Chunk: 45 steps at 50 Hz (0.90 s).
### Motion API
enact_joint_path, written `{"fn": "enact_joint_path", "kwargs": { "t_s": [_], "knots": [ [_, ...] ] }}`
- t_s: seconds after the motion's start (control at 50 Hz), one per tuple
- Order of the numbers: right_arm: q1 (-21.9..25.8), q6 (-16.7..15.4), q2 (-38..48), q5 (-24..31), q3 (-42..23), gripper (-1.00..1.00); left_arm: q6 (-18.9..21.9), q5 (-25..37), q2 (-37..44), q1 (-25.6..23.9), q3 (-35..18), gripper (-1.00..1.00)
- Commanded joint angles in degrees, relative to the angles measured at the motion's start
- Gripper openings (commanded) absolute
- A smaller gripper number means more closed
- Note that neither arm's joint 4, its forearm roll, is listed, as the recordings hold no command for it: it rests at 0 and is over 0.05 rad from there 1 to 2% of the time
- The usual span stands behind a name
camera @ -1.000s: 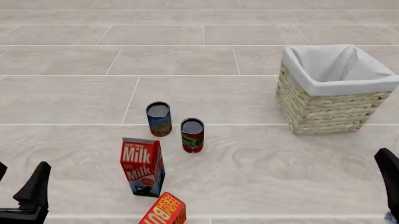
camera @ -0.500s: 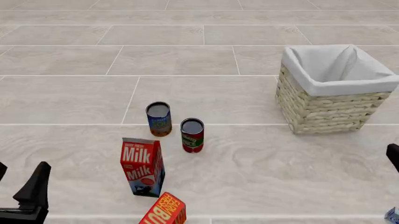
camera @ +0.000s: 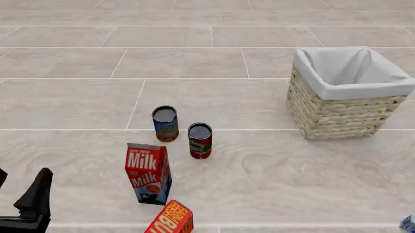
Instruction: Pick the cream cheese and place it in the basket.
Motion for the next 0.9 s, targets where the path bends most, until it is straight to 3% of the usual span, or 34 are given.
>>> {"fn": "enact_joint_path", "kwargs": {
  "t_s": [0.02, 0.14, 0.24, 0.26, 0.28, 0.36, 0.4, 0.46, 0.74, 0.9],
  "knots": [
    [-0.7, -6.7, 2.3, 5.5, -0.2, 1.00, 0.0, 0.0, 0.0, 0.0, 0.0, 1.00],
    [-4.2, -9.7, 5.3, 3.3, 2.8, 1.00, 0.0, 0.0, 0.0, 0.0, 0.0, 1.00],
    [-7.3, -14.5, 6.5, 1.2, 6.5, 1.00, 0.0, 0.0, 0.0, 0.0, 0.0, 1.00],
    [-8.5, -17.5, 6.1, -0.4, 7.6, 1.00, 0.0, 0.0, 0.0, 0.0, 0.0, 1.00],
    [-9.4, -17.5, 6.9, -1.4, 7.2, 1.00, 0.0, 0.0, 0.0, 0.0, 0.0, 1.00],
    [-9.6, -21.1, 5.5, 1.0, 11.7, 1.00, 0.0, 0.0, 0.0, 0.0, 0.0, 1.00],
    [-10.3, -21.0, 6.3, 0.3, 11.2, 1.00, 0.0, 0.0, 0.0, 0.0, 0.0, 1.00],
    [-13.1, -24.2, 6.9, -1.0, 13.5, 1.00, 0.0, 0.0, 0.0, 0.0, 0.0, 1.00],
    [-18.5, -27.8, 8.8, -1.3, 14.0, 1.00, 0.0, 0.0, 0.0, 0.0, 0.0, 1.00],
    [-23.4, -32.7, 10.7, -3.0, 16.0, 1.00, 0.0, 0.0, 0.0, 0.0, 0.0, 1.00]
  ]
}}
